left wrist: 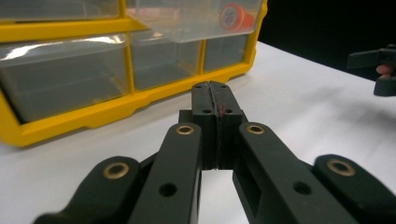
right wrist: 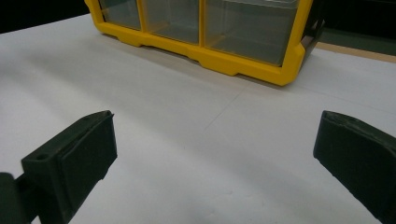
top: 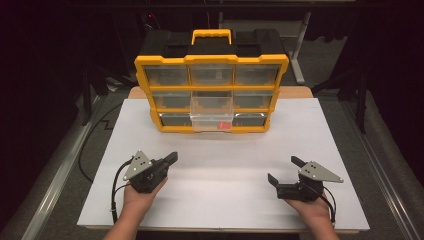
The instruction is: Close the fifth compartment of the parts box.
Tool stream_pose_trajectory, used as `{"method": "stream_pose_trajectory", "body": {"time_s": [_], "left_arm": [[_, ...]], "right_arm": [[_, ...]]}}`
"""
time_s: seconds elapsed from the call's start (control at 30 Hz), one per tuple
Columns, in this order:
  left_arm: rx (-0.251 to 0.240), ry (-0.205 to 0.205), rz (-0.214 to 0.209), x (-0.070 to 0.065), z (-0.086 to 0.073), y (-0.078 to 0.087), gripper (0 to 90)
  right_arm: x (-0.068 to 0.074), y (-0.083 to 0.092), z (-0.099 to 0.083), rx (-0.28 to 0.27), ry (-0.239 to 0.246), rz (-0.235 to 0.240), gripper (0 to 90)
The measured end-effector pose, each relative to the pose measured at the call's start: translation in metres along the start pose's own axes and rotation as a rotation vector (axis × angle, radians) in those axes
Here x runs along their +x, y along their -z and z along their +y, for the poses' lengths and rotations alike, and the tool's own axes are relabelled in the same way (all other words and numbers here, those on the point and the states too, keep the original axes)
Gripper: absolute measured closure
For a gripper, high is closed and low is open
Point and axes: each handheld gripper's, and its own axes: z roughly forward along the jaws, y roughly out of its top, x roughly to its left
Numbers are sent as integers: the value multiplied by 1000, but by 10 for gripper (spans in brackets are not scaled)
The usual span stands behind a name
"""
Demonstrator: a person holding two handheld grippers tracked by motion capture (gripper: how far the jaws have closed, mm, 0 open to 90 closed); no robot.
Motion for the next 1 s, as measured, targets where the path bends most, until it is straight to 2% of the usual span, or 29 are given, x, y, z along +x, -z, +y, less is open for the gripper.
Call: {"method": "stream_pose_trajectory", "body": {"time_s": [0.2,0.37,1.0], "left_arm": [[-11,6,-4,-6,9,-17,899],[-20,29,-14,-10,15,-30,899],[-7,28,-37,-21,42,-67,899]], "right_arm": [[0,0,0,-1,2,0,0],[-1,1,0,-5,1,-3,0],[-1,1,1,-6,-1,-7,0]]}}
